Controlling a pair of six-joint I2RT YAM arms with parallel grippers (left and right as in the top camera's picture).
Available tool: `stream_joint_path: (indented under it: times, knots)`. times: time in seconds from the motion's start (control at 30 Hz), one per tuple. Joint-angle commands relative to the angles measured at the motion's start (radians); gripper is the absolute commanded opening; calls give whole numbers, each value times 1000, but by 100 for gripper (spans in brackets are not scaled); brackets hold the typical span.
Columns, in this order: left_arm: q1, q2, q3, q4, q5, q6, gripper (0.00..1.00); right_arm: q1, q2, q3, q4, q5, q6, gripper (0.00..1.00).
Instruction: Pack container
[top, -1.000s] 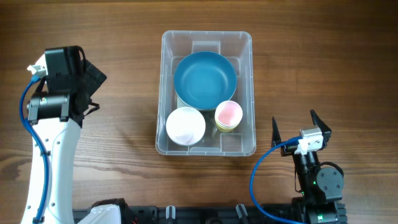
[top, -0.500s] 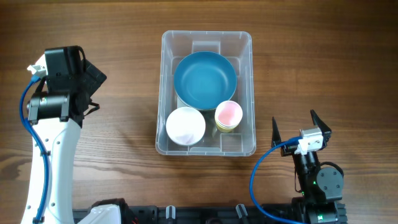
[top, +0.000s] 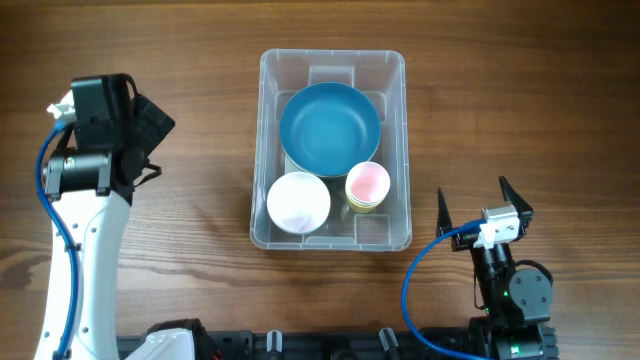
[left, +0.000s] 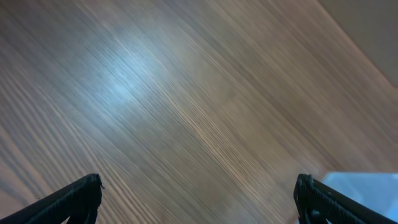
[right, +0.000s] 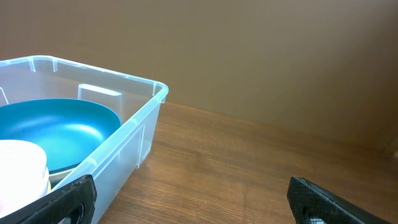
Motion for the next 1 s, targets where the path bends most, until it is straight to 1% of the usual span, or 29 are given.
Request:
stream_joint_path:
  times: [0.0, 0.1, 0.23, 0.4, 0.57, 0.67, 0.7, 0.8, 0.9, 0.97]
  knots:
    - [3, -133, 6, 4, 148, 4, 100, -6, -13, -1, 0, 24, -18, 100]
    - [3, -287, 6, 4, 237, 4, 100, -6, -13, -1, 0, 24, -18, 100]
    - [3, -520, 6, -1, 239, 5, 100, -6, -13, -1, 0, 24, -18, 100]
    - [3, -844, 6, -74, 238, 5, 100, -6, -13, -1, 0, 24, -18, 100]
    - [3, -1064, -56, -124, 238, 5, 100, -6, -13, -1, 0, 24, -18, 100]
    - [5, -1167, -150, -133, 238, 4, 100, -6, -13, -1, 0, 24, -18, 100]
    - [8, -1211, -218, -129, 238, 4, 100, -6, -13, -1, 0, 24, -18, 100]
    - [11, -1260, -341, -85, 239, 4, 100, -6, -13, -1, 0, 24, -18, 100]
    - [10, -1287, -492, 44, 239, 4, 100, -6, -13, -1, 0, 24, -18, 100]
    - [10, -1288, -598, 156, 249, 4, 100, -6, -13, -1, 0, 24, -18, 100]
